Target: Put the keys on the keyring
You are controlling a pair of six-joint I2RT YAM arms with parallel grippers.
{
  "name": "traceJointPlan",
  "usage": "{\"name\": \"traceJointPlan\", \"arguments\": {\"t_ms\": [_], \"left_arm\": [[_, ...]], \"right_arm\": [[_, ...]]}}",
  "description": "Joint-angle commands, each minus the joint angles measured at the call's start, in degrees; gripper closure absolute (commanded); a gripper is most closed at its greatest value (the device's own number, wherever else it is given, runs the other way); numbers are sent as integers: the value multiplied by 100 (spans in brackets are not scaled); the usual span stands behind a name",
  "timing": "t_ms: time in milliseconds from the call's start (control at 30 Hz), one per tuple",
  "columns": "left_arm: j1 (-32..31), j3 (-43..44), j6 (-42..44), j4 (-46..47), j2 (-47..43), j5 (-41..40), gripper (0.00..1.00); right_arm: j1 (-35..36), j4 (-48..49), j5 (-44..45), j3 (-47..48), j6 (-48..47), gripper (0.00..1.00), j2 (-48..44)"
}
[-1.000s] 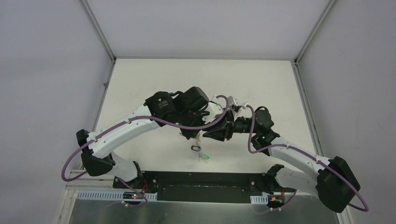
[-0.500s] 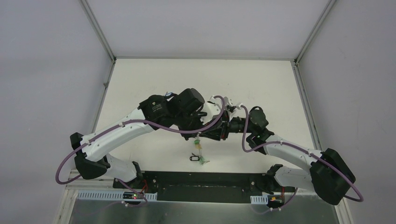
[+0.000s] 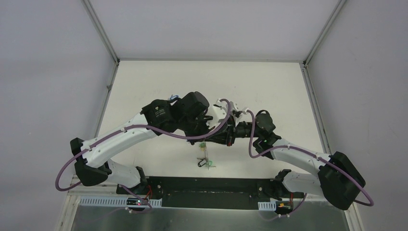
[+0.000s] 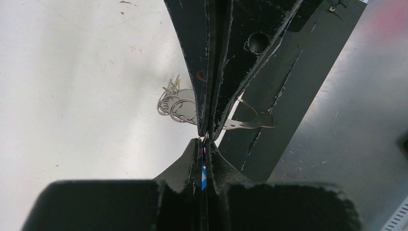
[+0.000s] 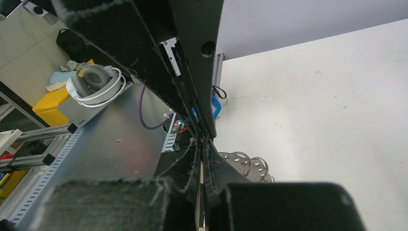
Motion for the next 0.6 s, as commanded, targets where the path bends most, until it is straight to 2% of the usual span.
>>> {"name": "traceJointPlan", "arguments": {"t_ms": [0,33,200,300,567], "left_arm": [[-48,-111,107,459,-323,144,100],[-52,-149,118,514,-377,121,97],[-49,-588,515,1149,-870,498,67],[-52,-1088,596,1791,-1367,420,56],[-49,-2850,686,3615,-2901,304,51]], "right_arm": [[16,260,-1,111,-139,100,-65],[16,217,4,115,-163,100,-100],[16,-54,56,120,-324,100,-322],[13,-167,57,117,-391,100,-443],[15,-272,35,110,-426,100,-597]]}}
